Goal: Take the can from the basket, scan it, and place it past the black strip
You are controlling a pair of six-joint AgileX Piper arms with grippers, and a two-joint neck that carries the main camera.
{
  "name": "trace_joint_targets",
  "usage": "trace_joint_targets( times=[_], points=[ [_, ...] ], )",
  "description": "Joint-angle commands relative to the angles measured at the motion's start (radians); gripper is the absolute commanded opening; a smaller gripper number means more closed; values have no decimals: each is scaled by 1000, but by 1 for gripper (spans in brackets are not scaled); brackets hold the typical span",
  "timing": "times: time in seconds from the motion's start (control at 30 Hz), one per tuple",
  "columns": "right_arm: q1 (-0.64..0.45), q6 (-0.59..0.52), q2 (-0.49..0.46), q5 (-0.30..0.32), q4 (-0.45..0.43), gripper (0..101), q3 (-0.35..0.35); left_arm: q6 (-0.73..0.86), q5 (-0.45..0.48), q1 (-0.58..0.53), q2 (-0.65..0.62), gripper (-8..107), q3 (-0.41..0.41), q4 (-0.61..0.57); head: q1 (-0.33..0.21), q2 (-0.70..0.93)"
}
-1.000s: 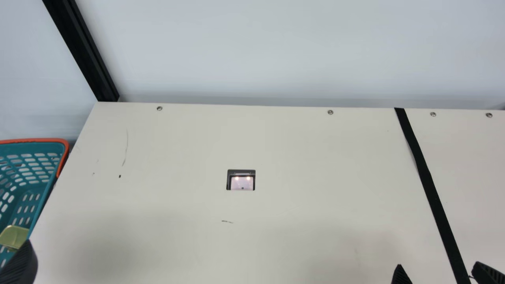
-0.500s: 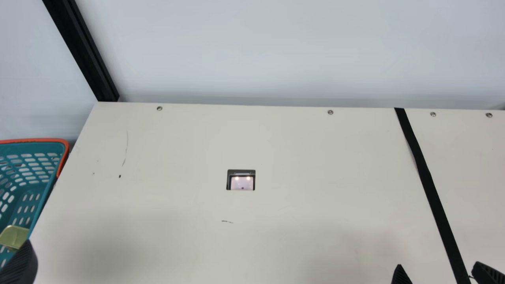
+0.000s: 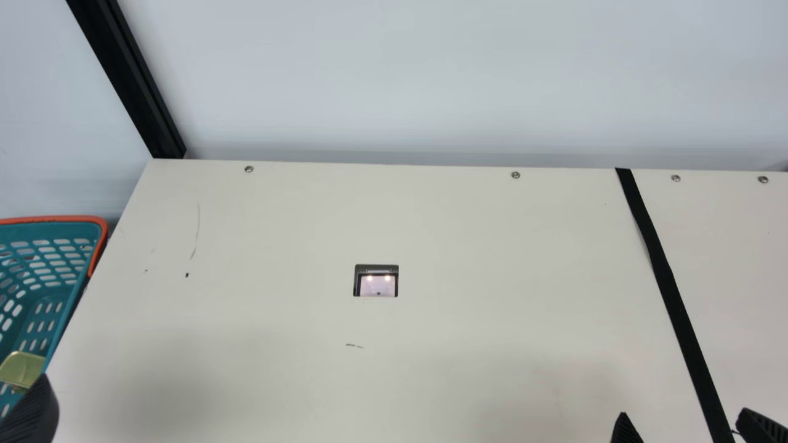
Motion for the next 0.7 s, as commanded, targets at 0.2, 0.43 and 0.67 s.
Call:
trace_joint_targets(
  times=[0.2, 0.43, 0.67],
  points=[
    [0, 0, 0, 0, 0, 101, 0, 0, 0, 0, 0, 90, 0, 0, -9, 29],
    [0, 0, 0, 0, 0, 101, 0, 0, 0, 0, 0, 90, 0, 0, -7, 131],
    [0, 0, 0, 0, 0, 101, 0, 0, 0, 0, 0, 90, 0, 0, -11, 246]
  ],
)
